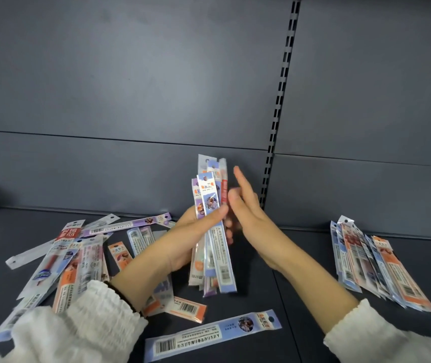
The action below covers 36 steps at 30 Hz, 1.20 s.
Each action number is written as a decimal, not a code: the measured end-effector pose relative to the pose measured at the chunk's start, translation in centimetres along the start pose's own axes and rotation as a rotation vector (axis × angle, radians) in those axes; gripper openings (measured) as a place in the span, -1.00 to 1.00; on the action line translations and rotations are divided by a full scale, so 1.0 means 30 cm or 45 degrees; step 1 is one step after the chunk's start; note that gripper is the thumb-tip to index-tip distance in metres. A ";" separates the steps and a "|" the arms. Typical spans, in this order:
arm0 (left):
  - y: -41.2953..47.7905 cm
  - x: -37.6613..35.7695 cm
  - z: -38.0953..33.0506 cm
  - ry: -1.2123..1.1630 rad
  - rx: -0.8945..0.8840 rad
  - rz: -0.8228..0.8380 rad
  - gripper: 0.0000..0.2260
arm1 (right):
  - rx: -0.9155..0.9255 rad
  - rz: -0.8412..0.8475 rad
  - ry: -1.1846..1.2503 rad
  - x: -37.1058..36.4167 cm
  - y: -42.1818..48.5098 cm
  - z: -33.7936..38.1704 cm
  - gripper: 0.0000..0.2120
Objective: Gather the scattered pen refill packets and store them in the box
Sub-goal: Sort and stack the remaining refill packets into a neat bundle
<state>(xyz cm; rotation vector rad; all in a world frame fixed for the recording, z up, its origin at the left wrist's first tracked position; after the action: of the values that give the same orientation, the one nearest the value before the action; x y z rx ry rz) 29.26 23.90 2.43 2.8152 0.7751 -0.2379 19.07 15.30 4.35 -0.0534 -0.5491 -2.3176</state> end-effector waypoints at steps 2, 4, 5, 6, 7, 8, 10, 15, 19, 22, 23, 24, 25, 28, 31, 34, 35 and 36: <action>0.015 0.025 -0.001 -0.043 -0.009 -0.112 -0.68 | -0.028 0.032 0.009 0.030 -0.003 -0.004 -0.39; 0.035 0.064 -0.004 -0.070 0.006 -0.258 -0.70 | -0.014 0.153 -0.116 0.067 -0.029 -0.004 -0.58; 0.044 0.085 -0.008 -0.080 0.011 -0.322 -0.71 | 0.016 0.272 -0.235 0.082 -0.046 -0.007 -0.67; 0.053 0.103 -0.012 -0.087 0.009 -0.357 -0.71 | 0.047 0.431 -0.362 0.093 -0.070 -0.014 -0.72; 0.061 0.121 -0.014 -0.093 0.009 -0.380 -0.71 | 0.061 0.610 -0.489 0.096 -0.096 -0.027 -0.72; 0.065 0.130 -0.019 -0.106 0.006 -0.397 -0.72 | 0.066 0.775 -0.619 0.093 -0.123 -0.036 -0.68; 0.070 0.146 -0.022 -0.162 0.004 -0.442 -0.79 | 0.098 0.938 -0.815 0.082 -0.150 -0.055 -0.61; 0.067 0.141 -0.018 -0.221 0.036 -0.408 -0.90 | 0.149 0.817 -0.783 0.084 -0.121 -0.074 -0.76; 0.063 0.123 -0.010 -0.267 0.087 -0.387 -0.90 | 0.090 0.716 -0.714 0.104 -0.103 -0.108 -0.79; 0.058 0.102 -0.012 -0.266 0.107 -0.324 -0.90 | 0.042 0.589 -0.607 0.117 -0.085 -0.111 -0.81; 0.057 0.099 -0.011 -0.251 0.120 -0.310 -0.90 | 0.016 0.555 -0.570 0.120 -0.080 -0.113 -0.81; 0.055 0.096 -0.010 -0.239 0.135 -0.290 -0.90 | -0.010 0.517 -0.528 0.124 -0.076 -0.114 -0.79; 0.054 0.096 -0.007 -0.222 0.153 -0.264 -0.89 | -0.036 0.460 -0.470 0.130 -0.070 -0.115 -0.76; 0.047 0.093 -0.006 -0.116 0.278 -0.182 -0.80 | -0.146 0.187 -0.129 0.157 -0.048 -0.107 -0.62; 0.023 0.070 -0.008 -0.033 0.413 -0.043 -0.68 | -0.253 -0.093 0.278 0.165 -0.024 -0.080 -0.49; 0.002 0.019 -0.015 -0.087 0.420 0.201 -0.63 | -0.240 -0.251 0.457 0.134 0.003 -0.042 -0.40; -0.008 0.005 -0.019 -0.120 0.417 0.267 -0.63 | -0.218 -0.277 0.510 0.116 0.011 -0.028 -0.37; -0.019 -0.008 -0.025 -0.140 0.418 0.311 -0.63 | -0.189 -0.296 0.551 0.097 0.017 -0.012 -0.34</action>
<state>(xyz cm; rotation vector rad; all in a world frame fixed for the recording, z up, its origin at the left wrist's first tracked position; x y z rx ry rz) 28.83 24.45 3.11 3.1317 0.3912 -0.5159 17.35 12.89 4.78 0.4528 -0.1694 -2.4881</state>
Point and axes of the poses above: each hand's wrist, its own y-axis towards the middle knuckle, its own x-axis out of the back of the hand, z = x × y, the point moved 2 cm from there along y, towards the middle knuckle, and after that the axes turned 13 degrees about -z, right-handed, at the moved point
